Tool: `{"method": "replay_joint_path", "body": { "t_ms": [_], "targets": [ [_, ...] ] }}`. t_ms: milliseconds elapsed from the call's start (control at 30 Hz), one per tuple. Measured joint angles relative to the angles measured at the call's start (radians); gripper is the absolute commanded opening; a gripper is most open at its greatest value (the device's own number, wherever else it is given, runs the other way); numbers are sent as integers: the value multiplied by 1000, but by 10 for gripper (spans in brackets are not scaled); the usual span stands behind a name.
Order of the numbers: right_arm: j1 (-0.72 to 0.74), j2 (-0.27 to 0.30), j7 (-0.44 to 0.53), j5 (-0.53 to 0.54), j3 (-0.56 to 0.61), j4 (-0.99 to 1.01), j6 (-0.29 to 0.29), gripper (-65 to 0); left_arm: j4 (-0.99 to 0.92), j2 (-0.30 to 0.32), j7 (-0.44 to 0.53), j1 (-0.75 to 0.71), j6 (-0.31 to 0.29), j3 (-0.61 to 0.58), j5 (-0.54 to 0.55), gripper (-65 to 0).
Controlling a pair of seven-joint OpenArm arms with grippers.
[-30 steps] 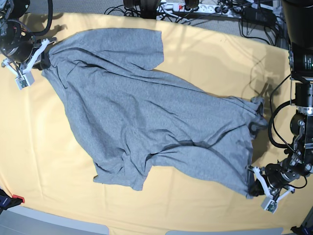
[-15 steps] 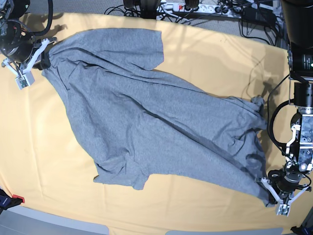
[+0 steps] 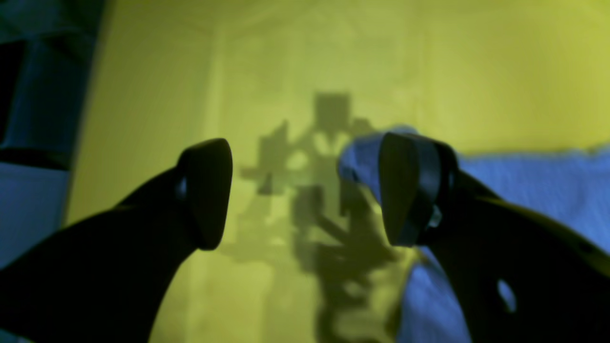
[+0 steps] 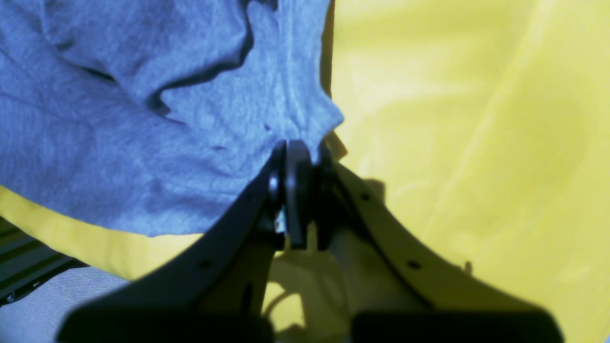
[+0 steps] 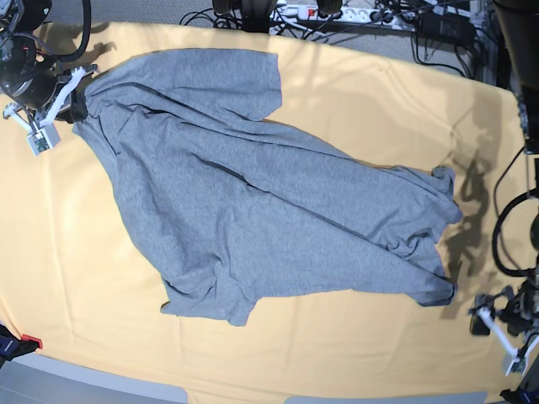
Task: Layout the t-shirt on the table in an organized manner, then fold the t-shirt properly
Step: 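Release the hem and move the left gripper to the shirt's shoulder corner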
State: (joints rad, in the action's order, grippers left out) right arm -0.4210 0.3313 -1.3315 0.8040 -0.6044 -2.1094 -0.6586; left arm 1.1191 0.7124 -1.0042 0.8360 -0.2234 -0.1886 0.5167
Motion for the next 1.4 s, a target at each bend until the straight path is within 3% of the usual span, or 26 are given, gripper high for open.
{"method": "replay_joint_path", "body": {
  "t_ms": [367, 533, 633, 833, 1067, 1233, 1400],
  "targets": [
    [0, 0, 29, 0, 0, 0, -8, -650, 0, 136, -262, -144, -246, 20, 518, -173],
    [0, 0, 34, -3, 0, 0, -8, -650, 1, 144, -402, -236, -383, 175, 803, -174],
    [0, 0, 34, -4, 0, 0, -8, -650, 1, 154, -405, -307, -417, 290, 941, -175],
    [9, 1, 38, -3, 0, 0, -8, -650, 1, 152, -409, -467, -417, 440, 942, -175],
    [11, 0, 38, -3, 0, 0, -8, -650, 1, 139, -398, -661, -417, 737, 922, -175],
    [13, 0, 45, 0, 0, 0, -8, -650, -1, 53, -409, -787, -456, 774, 897, -175],
    [14, 0, 45, 0, 0, 0, -8, -650, -1, -53, -380, -807, -467, 774, 859, -175]
  ]
}}
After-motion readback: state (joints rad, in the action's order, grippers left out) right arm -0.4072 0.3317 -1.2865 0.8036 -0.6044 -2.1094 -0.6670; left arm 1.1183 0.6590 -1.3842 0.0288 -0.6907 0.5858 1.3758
